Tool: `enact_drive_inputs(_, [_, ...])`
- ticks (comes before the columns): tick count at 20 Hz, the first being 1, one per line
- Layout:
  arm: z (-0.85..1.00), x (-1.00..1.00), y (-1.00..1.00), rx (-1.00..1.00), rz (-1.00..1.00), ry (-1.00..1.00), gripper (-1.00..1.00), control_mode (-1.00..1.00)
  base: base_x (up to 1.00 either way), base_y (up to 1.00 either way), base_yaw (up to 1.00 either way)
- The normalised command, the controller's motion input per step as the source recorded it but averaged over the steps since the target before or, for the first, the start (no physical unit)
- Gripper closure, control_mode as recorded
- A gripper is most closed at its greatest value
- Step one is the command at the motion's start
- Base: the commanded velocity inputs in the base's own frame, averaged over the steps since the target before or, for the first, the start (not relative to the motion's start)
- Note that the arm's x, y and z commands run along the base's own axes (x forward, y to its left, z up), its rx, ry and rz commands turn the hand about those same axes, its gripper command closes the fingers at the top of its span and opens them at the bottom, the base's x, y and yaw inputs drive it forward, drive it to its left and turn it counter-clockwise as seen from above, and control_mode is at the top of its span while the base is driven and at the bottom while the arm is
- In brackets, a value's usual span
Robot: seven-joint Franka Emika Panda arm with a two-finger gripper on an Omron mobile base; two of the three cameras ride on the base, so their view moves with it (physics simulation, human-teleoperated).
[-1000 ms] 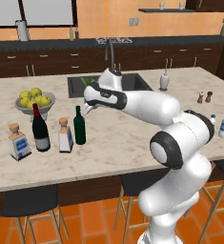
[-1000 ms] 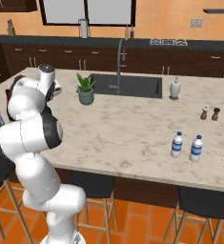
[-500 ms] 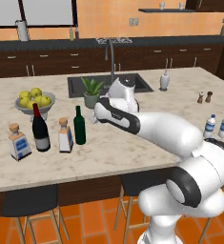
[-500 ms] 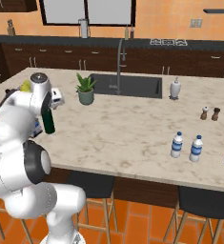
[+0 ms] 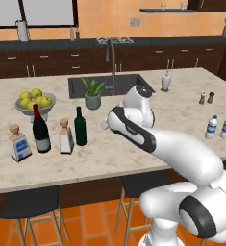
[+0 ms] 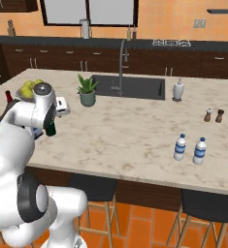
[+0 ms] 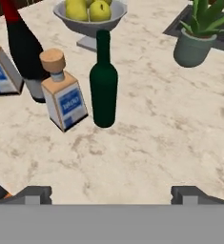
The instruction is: Move the plastic bottles in the middle to the plastics group, and the glass bottles in the middle to the glass group.
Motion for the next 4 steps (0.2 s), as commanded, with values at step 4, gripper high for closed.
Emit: enact_drive_inputs(4, [0.0,-0.05,-0.81,0.06,-0.18,0.0,-1.0,-1.0,0.0,0.0,0.0])
